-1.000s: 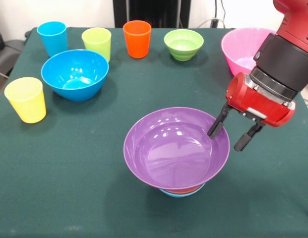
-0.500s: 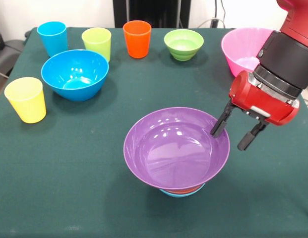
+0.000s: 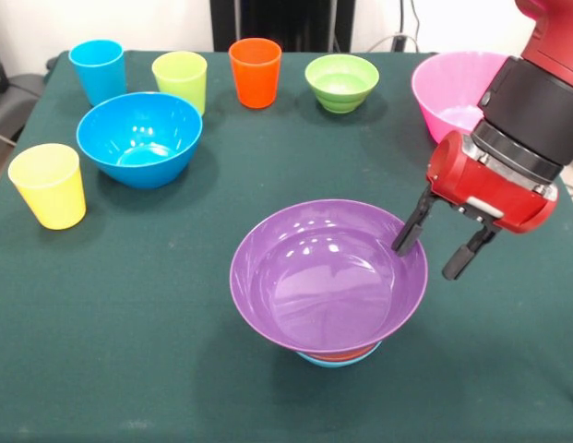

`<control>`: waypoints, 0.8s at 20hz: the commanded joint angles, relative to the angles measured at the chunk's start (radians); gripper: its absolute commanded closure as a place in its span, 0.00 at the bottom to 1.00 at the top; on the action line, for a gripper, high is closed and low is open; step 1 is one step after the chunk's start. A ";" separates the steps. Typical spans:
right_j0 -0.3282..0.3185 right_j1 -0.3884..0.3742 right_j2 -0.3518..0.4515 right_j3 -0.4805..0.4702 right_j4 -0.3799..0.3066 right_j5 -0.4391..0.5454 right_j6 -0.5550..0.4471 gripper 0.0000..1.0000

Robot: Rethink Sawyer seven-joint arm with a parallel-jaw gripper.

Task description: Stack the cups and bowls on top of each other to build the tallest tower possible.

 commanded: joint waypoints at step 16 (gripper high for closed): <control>-0.038 -0.031 0.123 0.069 -0.012 0.021 0.108 0.00</control>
